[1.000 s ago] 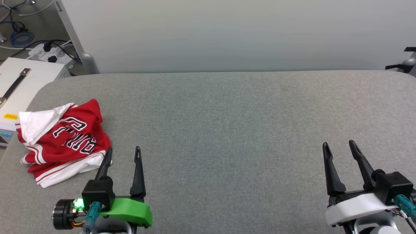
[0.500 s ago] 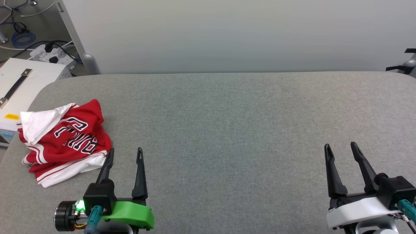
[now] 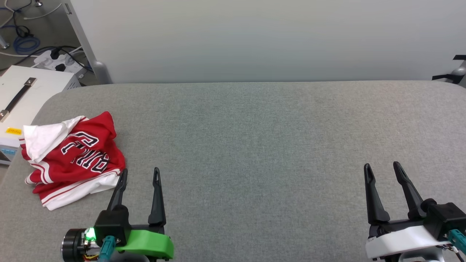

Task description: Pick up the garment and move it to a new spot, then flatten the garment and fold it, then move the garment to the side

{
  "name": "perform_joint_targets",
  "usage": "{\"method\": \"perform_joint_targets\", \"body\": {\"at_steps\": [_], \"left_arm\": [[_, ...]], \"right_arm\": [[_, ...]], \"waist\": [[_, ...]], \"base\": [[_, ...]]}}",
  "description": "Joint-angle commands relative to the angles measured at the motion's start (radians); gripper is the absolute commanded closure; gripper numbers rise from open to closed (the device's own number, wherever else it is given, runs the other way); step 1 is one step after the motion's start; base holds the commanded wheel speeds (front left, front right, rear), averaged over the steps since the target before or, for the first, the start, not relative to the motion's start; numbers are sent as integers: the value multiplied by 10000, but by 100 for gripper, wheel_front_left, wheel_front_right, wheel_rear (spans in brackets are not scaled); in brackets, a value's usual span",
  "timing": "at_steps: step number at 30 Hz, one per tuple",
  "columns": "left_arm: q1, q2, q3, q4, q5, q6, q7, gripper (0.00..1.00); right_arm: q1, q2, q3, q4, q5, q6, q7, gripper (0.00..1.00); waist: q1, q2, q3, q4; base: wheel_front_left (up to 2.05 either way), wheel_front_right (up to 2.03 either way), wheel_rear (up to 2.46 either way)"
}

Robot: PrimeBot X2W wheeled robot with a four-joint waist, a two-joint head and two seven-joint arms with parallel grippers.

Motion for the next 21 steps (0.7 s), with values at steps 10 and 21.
{"method": "perform_joint_targets", "body": {"at_steps": [10, 21], "left_arm": [[226, -38, -64, 19, -9, 103, -270, 0], [242, -38, -58, 65, 6, 84, -270, 0]], "right_arm": [[251, -39, 17, -71, 202, 6, -279, 0], [262, -39, 26, -29, 161, 6, -279, 0]], "waist": [[0, 0, 10, 9], [0, 0, -9, -8]], "base": [[0, 0, 0], [0, 0, 0]]}}
